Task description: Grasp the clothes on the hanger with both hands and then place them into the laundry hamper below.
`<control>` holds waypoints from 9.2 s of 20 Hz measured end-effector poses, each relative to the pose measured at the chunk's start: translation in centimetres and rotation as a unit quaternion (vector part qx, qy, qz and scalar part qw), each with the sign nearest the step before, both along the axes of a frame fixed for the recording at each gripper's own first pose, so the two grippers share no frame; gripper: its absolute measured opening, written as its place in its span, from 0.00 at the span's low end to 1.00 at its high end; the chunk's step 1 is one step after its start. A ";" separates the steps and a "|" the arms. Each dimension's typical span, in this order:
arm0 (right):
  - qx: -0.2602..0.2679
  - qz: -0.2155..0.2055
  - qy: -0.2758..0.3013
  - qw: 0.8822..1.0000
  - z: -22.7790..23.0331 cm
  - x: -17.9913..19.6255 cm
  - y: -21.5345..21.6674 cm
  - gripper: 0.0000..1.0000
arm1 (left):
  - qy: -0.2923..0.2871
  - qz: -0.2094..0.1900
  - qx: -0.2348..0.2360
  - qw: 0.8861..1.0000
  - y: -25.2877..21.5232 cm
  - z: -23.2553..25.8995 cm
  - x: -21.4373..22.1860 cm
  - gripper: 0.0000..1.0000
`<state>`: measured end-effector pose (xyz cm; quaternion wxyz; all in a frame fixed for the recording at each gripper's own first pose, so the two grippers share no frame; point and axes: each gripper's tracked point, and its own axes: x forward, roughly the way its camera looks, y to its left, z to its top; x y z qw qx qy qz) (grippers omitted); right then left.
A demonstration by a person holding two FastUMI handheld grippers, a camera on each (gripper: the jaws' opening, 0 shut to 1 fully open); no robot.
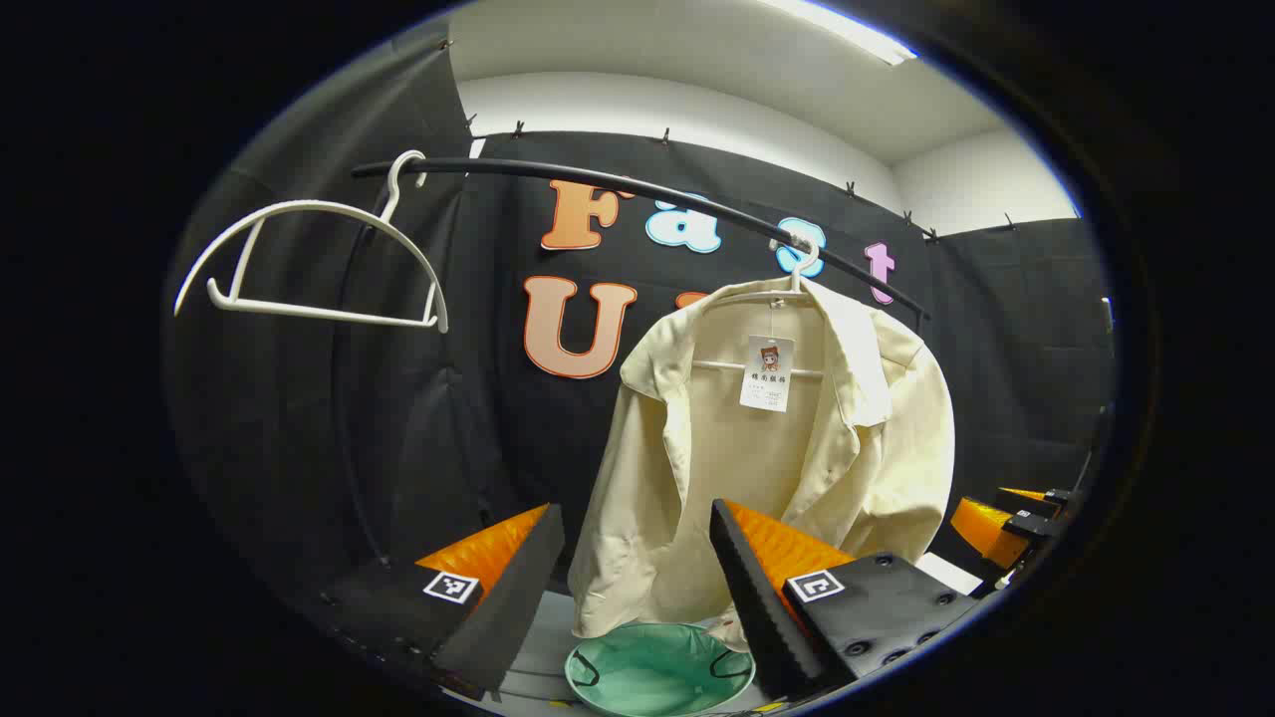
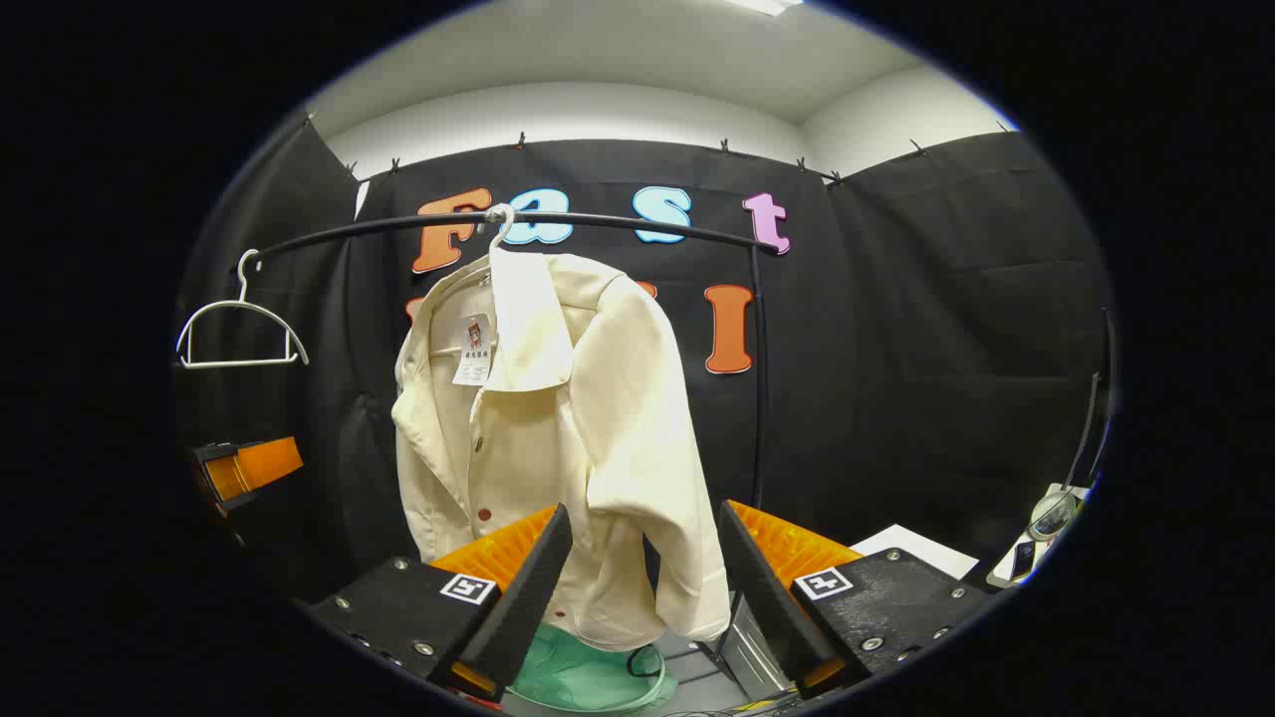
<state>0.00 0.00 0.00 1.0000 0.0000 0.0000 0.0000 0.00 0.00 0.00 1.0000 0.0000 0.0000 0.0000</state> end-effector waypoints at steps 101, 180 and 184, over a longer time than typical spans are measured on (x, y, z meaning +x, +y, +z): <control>-0.012 0.074 0.021 0.997 3.5 10.6 7.9 0.00 | 0.099 -0.084 -0.037 0.991 -4.6 -5.3 21.4 0.36; -0.013 0.030 0.079 0.996 1.3 26.6 -5.9 0.00 | -0.008 0.053 0.050 0.997 8.2 7.6 24.5 0.07; 0.031 0.036 0.124 0.991 -2.7 27.1 -4.7 0.00 | -0.065 0.081 0.060 0.993 9.6 11.7 22.7 0.07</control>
